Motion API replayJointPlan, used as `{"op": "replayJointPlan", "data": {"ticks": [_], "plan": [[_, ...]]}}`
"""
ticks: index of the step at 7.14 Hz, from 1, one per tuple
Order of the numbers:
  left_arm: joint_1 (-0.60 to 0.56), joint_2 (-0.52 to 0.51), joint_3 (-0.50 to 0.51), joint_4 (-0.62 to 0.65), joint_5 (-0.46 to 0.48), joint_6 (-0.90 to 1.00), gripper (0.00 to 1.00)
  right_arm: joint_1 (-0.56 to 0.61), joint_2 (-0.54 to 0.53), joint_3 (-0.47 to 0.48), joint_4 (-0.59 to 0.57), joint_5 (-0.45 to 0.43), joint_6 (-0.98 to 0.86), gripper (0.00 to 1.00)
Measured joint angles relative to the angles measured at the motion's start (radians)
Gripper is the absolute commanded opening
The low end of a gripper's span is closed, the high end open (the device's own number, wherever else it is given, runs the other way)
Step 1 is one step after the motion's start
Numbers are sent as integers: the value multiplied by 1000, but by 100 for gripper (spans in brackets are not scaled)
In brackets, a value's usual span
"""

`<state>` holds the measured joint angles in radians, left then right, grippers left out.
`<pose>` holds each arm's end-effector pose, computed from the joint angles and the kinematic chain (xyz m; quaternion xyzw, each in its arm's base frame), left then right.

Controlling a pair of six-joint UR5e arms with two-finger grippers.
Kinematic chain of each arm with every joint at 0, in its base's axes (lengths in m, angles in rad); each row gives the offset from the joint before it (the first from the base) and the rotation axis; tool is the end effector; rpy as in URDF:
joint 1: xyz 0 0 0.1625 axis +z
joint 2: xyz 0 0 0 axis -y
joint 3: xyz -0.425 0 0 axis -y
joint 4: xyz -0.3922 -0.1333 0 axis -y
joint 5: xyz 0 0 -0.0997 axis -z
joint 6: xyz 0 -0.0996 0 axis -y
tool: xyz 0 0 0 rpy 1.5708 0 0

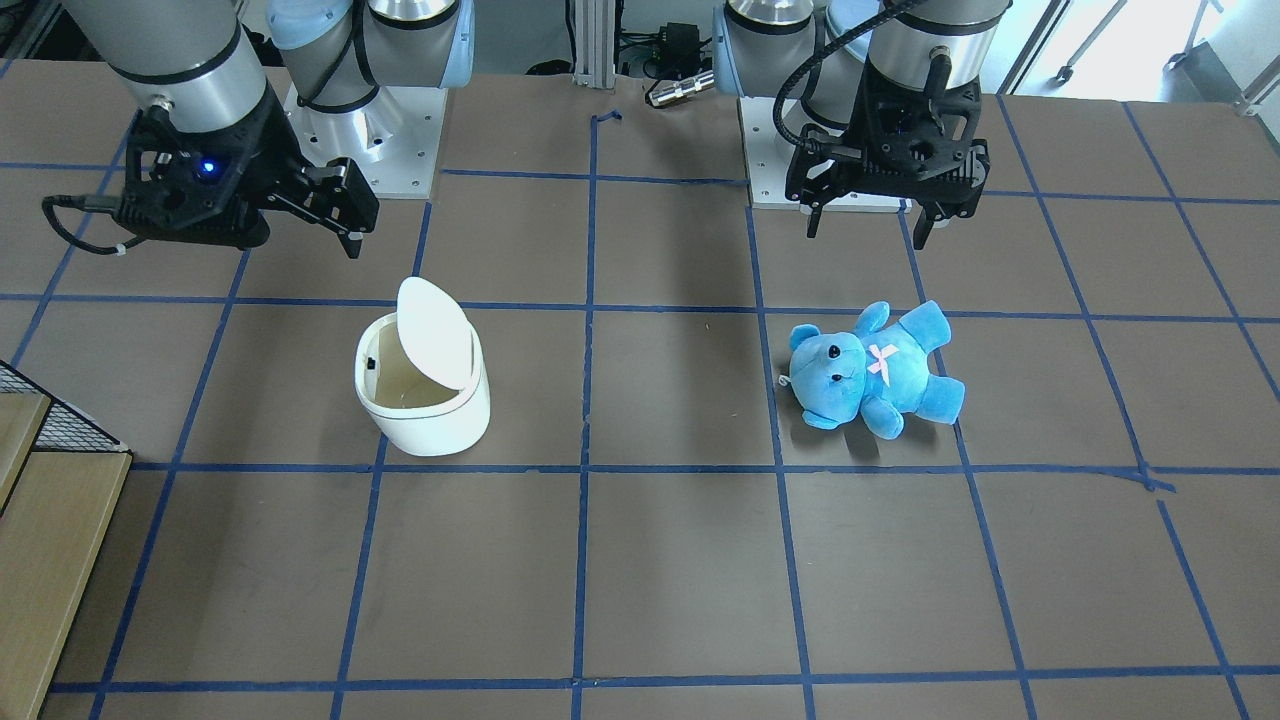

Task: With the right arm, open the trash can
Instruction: 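Raise the right gripper away from the opened lid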

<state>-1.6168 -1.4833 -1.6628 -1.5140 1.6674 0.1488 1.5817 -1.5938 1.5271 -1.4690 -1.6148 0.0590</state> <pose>-0.1447 -0.4536 0.4903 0.0958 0.9939 -0.0236 0.0495 0.1341 -0.4763 0.5106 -0.0237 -0.9993 -0.0168 0.0226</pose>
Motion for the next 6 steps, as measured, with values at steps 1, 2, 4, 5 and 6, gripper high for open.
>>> {"op": "replayJointPlan", "data": {"ticks": [1,2,4,5,6], "plan": [[0,0,0,0,0,0,100,0,-18,-3,4,1,-5,100],[0,0,0,0,0,0,100,0,-24,-3,8,6,-8,100],[0,0,0,0,0,0,100,1,-25,-4,11,35,-12,100],[0,0,0,0,0,0,100,1,-24,-2,11,37,-13,100],[0,0,0,0,0,0,100,1,-23,-1,9,37,-14,100]]}}
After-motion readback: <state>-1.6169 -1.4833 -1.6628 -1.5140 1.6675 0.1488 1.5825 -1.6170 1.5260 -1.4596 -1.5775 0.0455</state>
